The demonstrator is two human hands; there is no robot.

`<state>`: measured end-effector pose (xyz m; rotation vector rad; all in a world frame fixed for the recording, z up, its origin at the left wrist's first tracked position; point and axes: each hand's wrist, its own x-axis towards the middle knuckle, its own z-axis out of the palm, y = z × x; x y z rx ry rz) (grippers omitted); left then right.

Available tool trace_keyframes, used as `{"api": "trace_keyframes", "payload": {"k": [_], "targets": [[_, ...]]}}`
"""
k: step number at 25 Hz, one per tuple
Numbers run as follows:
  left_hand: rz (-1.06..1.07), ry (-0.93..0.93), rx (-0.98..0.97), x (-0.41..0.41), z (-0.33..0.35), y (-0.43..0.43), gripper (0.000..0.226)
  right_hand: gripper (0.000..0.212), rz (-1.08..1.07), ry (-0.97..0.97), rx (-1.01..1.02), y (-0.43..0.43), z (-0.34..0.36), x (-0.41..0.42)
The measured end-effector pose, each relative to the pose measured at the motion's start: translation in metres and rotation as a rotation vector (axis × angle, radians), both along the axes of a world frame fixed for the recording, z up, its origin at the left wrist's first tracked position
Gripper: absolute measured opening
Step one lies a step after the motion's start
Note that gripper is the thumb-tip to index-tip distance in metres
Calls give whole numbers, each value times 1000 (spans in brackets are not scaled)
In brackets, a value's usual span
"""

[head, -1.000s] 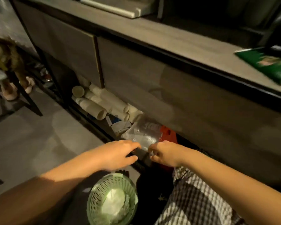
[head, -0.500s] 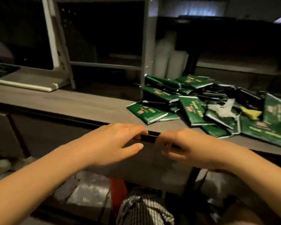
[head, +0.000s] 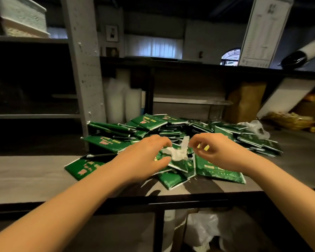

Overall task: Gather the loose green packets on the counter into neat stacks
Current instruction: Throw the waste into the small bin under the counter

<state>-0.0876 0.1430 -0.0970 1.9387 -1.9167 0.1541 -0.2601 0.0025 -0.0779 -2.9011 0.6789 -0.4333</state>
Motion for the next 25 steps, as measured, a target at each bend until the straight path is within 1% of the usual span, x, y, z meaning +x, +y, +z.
{"api": "trace_keyframes", "payload": {"k": [2,4,6,9,14,16,19,22,25], "targets": [[12,-2,61,-4,-7,-31,54,20,-102,18,-40,-27,-4,-5],[53,7,134,-6,-15,-55,67,31,-188,78,-67,-49,-13,-5],[103,-25,207,-6,-26,-74,74,37,-233,128,-66,-65,-24,-2],[122,-68,263,-6,-36,-92,72,26,-235,163,-55,-77,-35,6],[94,-37,268,-4,-37,-111,59,27,-235,142,-35,-87,-41,12],[99,-53,237,-6,-37,-115,49,26,-240,121,-46,-88,-43,13],[74,35,54,-9,-38,-116,34,21,-264,76,-90,-90,-47,16],[26,122,-121,-8,-35,-115,29,16,-278,58,-129,-91,-47,19],[31,204,-231,-7,-30,-115,29,9,-302,32,-159,-93,-47,22]]}}
